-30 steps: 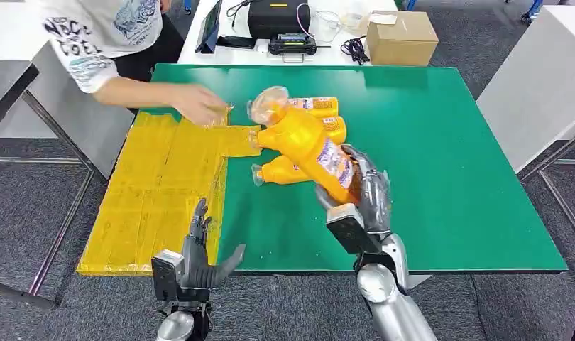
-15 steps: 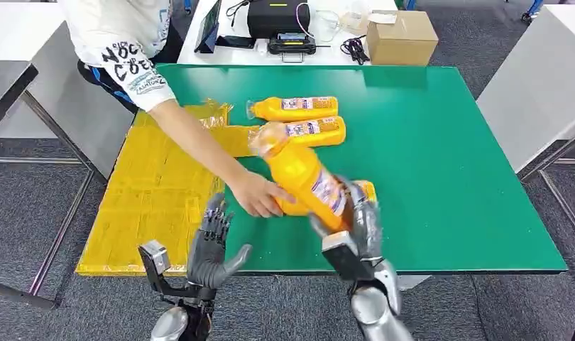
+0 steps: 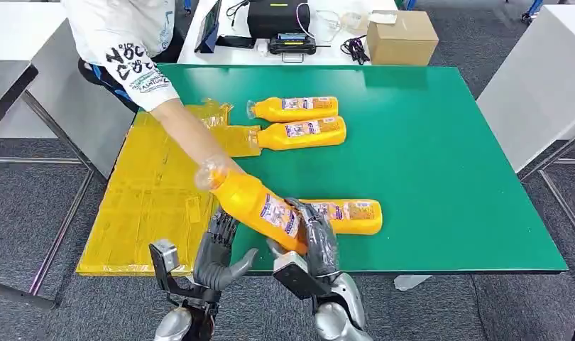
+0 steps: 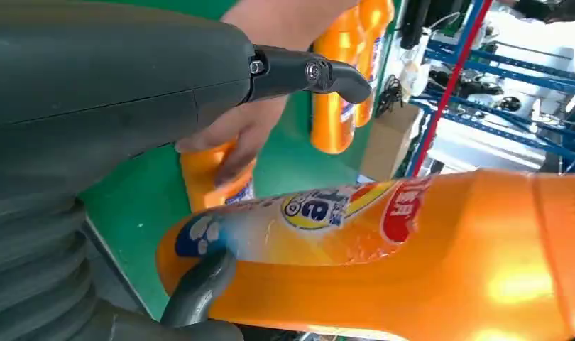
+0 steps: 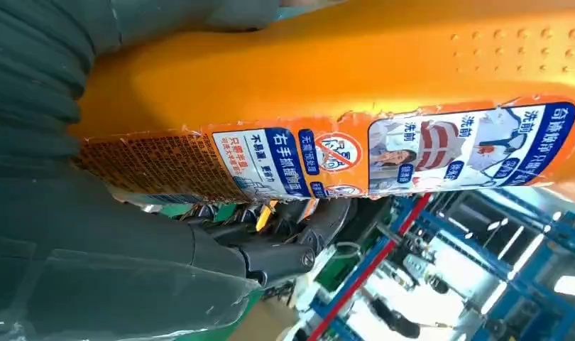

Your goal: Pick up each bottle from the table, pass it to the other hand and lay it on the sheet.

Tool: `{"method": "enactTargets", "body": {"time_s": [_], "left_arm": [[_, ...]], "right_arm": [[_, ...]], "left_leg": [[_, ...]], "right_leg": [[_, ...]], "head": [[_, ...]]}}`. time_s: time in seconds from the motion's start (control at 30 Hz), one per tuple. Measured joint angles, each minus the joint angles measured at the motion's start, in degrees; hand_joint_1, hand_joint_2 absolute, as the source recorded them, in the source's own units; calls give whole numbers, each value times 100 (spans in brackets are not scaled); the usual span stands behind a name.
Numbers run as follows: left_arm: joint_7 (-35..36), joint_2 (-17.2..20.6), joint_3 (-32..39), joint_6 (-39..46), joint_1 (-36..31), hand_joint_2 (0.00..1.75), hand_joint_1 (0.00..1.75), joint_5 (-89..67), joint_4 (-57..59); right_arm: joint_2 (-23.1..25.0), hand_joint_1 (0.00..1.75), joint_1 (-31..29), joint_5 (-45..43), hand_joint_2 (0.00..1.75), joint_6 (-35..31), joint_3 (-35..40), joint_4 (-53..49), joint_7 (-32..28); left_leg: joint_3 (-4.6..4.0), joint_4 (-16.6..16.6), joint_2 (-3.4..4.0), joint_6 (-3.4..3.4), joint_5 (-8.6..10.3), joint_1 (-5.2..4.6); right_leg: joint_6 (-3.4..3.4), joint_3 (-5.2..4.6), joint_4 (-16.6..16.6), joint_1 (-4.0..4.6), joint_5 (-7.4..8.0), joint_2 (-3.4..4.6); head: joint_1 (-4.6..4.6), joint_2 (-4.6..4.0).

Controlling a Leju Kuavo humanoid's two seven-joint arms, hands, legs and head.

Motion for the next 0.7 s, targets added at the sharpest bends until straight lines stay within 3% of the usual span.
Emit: {"method": "enactTargets", "body": {"time_s": [0.4, 0.7], "left_arm": [[7, 0, -22, 0, -9, 175, 0, 33, 74], [-57, 11, 26, 37, -68, 175, 0, 247, 188]], "right_arm": [[68, 175, -72, 7, 175, 50, 258, 295, 9], [42, 175, -169, -166, 175, 964, 757, 763, -54]], "left_leg": [[0, 0, -1, 0, 1, 1], [0, 0, 4, 0, 0, 2]], "right_leg": [[0, 0, 0, 0, 0, 0], [-1, -3, 0, 1, 0, 2]], "head": [[0, 0], [0, 0]]}}
